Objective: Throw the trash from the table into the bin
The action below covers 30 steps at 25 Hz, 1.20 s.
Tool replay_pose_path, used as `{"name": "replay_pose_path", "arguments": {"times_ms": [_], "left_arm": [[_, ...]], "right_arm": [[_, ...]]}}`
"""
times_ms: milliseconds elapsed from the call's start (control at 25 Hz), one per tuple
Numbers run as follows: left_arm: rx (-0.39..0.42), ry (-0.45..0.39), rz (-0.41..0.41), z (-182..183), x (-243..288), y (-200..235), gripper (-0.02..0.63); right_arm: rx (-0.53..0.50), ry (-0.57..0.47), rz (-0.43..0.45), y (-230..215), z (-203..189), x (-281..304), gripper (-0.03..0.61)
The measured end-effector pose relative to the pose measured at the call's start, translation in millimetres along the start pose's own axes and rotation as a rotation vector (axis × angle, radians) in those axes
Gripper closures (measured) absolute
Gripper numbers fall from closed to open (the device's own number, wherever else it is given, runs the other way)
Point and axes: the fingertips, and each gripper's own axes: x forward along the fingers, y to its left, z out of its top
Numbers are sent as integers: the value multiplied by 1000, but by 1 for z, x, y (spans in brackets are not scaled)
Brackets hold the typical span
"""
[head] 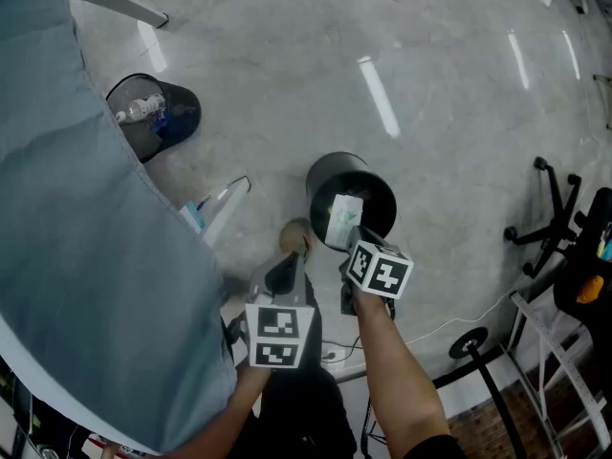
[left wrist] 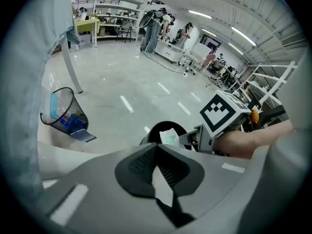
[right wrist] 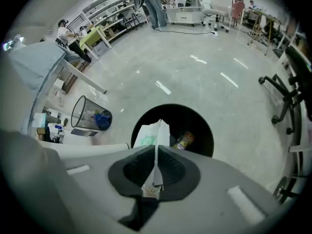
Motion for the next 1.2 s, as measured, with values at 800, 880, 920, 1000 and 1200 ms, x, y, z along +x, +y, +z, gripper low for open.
{"name": "replay_pose_path", "arguments": {"times_ms": [800, 880, 920, 1000, 1200], "left_arm": [[-6, -26, 2, 10, 8, 1, 606], [-9, -24, 1, 12, 3, -1, 606], [-11, -24, 1, 14, 0, -2, 606], [-12, -32, -2, 20, -8, -6, 606], [-17, -72, -2, 42, -27, -9, 606]], "right_arm": [[-31, -9, 67, 10, 4, 11, 541], [-27, -25, 71, 14, 6, 0, 541], [-28, -31, 72, 17, 7, -6, 541], [-32, -47, 75, 24, 9, -18, 543], [-26, -92, 88, 36, 17, -50, 549]]}}
